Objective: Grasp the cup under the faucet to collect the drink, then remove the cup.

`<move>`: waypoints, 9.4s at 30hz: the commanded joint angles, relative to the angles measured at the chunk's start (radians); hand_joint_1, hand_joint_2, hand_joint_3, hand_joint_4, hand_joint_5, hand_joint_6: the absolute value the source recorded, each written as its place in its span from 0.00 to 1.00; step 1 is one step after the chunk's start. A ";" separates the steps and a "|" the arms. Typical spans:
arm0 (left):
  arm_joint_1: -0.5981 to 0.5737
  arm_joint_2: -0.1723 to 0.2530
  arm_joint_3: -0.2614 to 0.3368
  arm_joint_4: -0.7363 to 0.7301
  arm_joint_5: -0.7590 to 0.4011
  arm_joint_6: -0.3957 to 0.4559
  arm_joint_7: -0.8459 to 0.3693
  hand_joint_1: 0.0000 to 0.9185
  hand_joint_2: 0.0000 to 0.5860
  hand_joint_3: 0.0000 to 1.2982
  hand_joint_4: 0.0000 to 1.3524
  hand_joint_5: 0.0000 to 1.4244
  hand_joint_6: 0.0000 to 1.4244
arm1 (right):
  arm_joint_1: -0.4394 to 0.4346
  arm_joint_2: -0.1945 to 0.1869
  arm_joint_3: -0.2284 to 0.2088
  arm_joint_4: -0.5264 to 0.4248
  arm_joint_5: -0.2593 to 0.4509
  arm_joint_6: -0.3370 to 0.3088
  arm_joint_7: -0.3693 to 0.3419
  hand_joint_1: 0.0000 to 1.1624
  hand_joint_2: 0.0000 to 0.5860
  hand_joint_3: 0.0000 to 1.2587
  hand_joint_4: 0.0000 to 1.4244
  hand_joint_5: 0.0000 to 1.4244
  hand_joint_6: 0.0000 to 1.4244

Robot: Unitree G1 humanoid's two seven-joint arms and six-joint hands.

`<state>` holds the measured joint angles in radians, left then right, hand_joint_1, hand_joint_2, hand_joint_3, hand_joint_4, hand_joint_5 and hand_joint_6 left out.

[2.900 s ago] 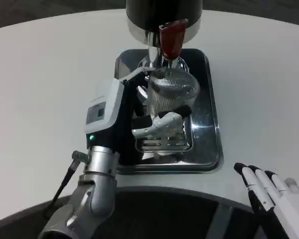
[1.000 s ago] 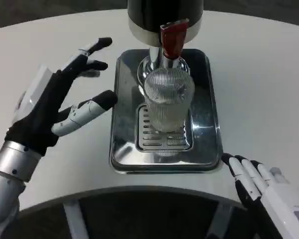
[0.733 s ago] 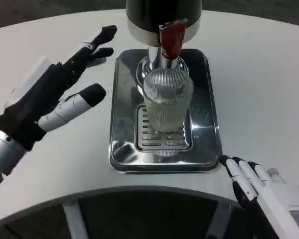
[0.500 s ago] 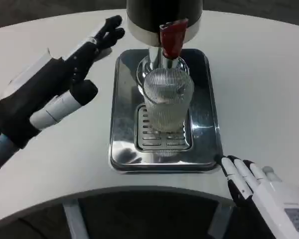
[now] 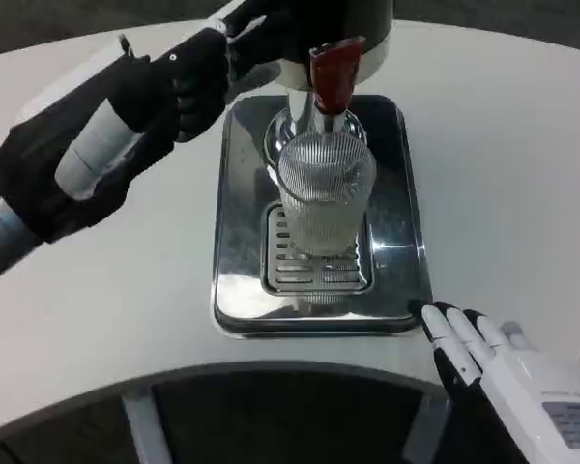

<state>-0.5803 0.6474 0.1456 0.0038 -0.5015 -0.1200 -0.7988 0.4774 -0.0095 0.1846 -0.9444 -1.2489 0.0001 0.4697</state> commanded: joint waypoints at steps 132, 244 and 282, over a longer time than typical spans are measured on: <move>-0.568 -0.103 -0.222 0.823 0.352 -0.577 -0.406 0.00 0.03 0.04 0.00 0.04 0.00 | -0.669 -0.006 -0.008 0.622 0.388 0.259 -0.409 0.50 0.40 0.00 0.00 0.00 0.00; -0.565 -0.101 -0.228 0.853 0.353 -0.623 -0.370 0.00 0.03 0.05 0.00 0.04 0.00 | -1.064 -0.047 0.052 1.078 0.687 0.240 -0.588 0.42 0.33 0.00 0.00 0.00 0.00; -0.403 -0.022 0.031 0.453 0.083 0.044 -0.392 0.00 0.03 0.07 0.02 0.09 0.01 | -1.048 -0.031 0.067 1.030 0.680 0.247 -0.614 0.52 0.37 0.07 0.06 0.00 0.00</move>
<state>-1.0359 0.5923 0.1518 0.4983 -0.3942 -0.1024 -1.1913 -0.5816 -0.0488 0.2450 0.1108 -0.5643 0.2538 -0.1250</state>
